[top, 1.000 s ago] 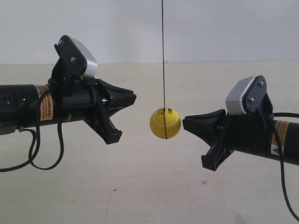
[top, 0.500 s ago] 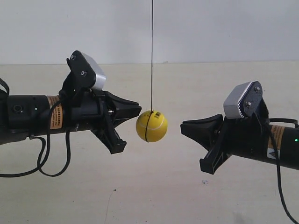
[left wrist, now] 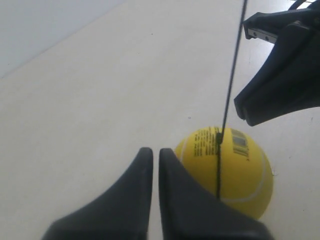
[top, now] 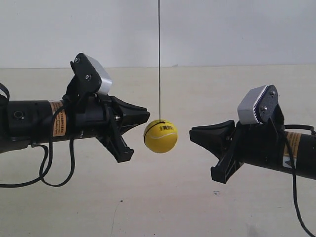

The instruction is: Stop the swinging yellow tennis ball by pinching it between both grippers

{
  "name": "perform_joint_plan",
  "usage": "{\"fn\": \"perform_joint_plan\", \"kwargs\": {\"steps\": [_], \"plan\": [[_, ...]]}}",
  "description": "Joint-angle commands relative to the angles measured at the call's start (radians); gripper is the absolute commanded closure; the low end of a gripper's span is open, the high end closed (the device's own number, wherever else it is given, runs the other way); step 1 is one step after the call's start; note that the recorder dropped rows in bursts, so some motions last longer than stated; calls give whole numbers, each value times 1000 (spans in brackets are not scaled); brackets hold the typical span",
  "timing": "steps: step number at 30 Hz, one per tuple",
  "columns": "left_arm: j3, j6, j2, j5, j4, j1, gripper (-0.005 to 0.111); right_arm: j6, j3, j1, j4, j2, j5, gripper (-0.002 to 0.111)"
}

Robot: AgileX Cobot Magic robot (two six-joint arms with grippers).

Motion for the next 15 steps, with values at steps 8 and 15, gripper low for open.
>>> {"fn": "perform_joint_plan", "kwargs": {"steps": [8, 15], "plan": [[3, 3, 32, -40, 4, -5, 102, 10, -1, 3, -23, 0, -25, 108], [3, 16, 54, -62, 4, -5, 102, 14, -1, 3, -25, 0, -25, 108]]}}
